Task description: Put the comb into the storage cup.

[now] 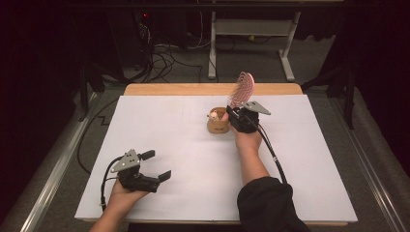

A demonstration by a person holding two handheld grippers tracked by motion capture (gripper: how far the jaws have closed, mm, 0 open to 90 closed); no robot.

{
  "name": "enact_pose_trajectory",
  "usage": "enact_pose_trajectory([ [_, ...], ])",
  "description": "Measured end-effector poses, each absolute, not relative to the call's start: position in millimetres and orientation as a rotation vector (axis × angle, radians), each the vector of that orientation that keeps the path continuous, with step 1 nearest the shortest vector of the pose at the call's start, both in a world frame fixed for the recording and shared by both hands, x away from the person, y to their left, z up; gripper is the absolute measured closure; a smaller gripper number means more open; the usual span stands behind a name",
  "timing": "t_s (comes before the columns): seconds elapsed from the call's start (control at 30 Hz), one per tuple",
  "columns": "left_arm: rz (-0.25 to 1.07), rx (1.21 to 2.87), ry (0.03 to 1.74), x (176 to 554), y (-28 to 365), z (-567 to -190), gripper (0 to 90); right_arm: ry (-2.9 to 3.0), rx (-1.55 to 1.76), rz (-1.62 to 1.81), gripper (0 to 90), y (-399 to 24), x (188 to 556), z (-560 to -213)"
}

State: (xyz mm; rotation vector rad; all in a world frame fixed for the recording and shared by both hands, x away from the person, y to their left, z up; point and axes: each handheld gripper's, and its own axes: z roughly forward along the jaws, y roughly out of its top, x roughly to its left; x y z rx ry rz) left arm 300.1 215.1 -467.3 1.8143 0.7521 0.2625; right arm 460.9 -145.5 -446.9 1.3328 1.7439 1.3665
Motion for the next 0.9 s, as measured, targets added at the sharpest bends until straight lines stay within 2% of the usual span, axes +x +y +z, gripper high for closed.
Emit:
enact_pose_trajectory([
  [0.9, 0.261, 1.817, 0.755, 300.3, 214.7, -468.1, 0.0, 1.738, 1.348, 1.361, 68.5, -145.4, 460.4, -449.3],
])
